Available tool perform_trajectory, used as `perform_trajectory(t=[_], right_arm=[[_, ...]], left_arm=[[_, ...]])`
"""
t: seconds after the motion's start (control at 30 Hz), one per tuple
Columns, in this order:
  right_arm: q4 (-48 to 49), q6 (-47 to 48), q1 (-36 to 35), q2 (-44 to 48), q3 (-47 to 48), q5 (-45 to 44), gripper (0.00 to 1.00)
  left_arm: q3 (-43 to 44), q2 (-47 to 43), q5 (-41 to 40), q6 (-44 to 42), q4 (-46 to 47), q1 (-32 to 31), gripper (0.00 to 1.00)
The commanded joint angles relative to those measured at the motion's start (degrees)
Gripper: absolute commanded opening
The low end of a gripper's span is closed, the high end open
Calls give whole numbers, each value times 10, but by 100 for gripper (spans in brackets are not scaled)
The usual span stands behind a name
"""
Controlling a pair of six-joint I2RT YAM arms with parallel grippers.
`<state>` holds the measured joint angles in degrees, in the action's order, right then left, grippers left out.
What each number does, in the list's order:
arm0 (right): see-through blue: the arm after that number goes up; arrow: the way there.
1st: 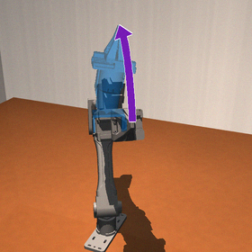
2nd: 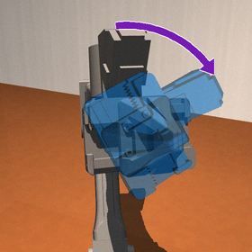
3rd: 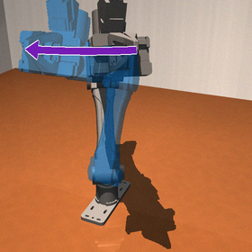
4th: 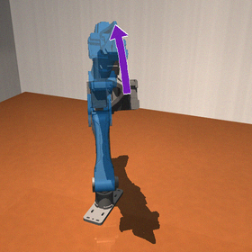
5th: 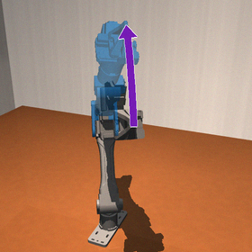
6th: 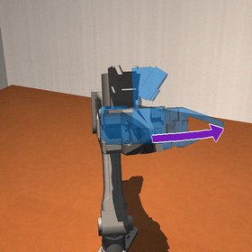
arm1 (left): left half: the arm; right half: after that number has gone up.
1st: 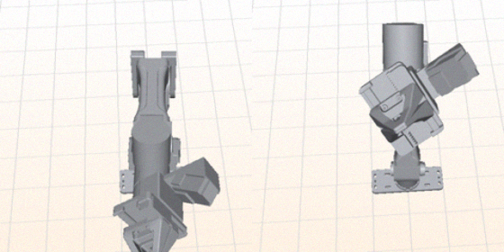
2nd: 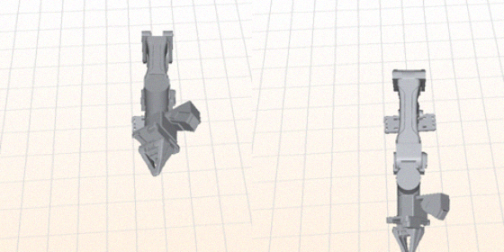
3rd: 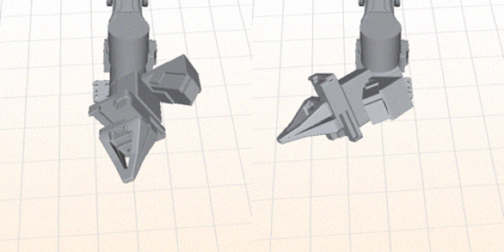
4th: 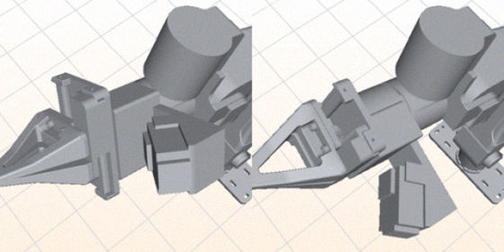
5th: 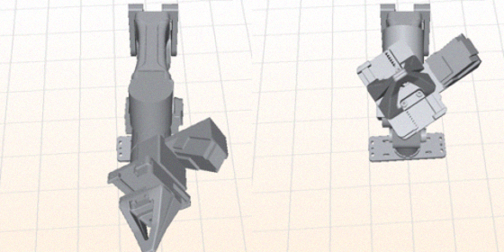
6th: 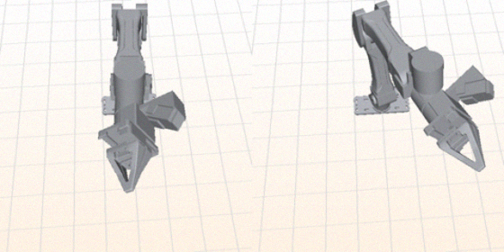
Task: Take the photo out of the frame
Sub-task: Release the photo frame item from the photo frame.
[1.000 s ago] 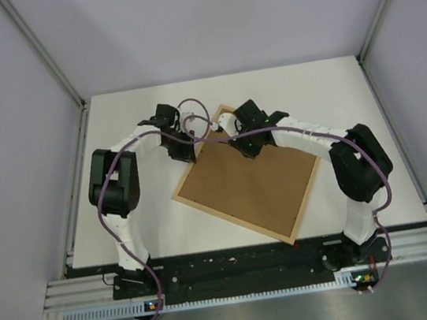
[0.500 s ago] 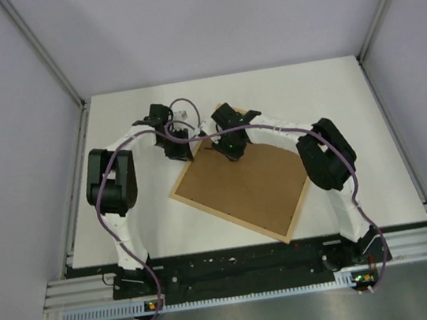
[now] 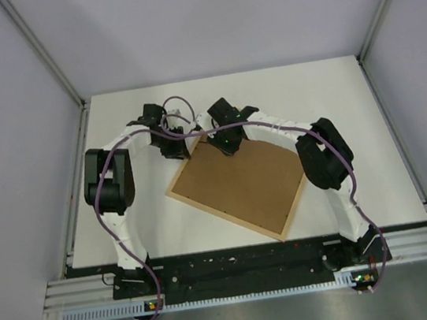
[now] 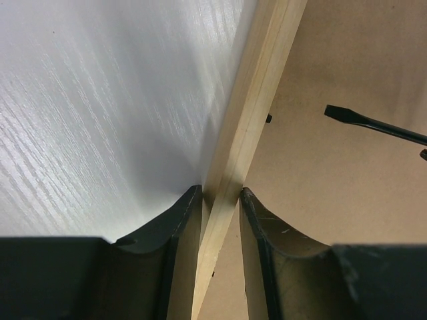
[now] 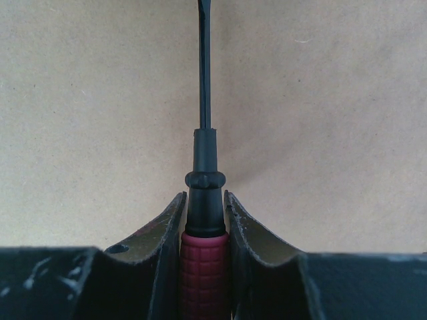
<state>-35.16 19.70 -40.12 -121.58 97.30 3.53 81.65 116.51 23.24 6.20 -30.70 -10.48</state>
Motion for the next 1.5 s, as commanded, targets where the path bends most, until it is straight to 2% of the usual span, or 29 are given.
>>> perform_trajectory(t=[0.0,0.2,0.3,0.53,0.93,1.13,1.47], right_arm=[[8,-2,-4,12,23,-5,0],[7,1,-3,6,26,-10,0],[7,-3,-3,0,31,-12,0],[-1,-8,-3,-19,52,-22,0],[-47,-28,-7,-40,63,-34,0],[-47,-32,-23,-34,45,-64,0],[-47,-27,-54,-37,52,-101,0]], left_arm=[[-4,-4,-27,0,21,13,36],[4,-6,-20,-3,18,19,39],[2,-14,-9,-3,20,20,50],[4,-35,56,-6,28,27,63],[69,22,153,6,35,53,63],[85,55,164,17,35,56,62],[81,71,167,21,38,56,53]])
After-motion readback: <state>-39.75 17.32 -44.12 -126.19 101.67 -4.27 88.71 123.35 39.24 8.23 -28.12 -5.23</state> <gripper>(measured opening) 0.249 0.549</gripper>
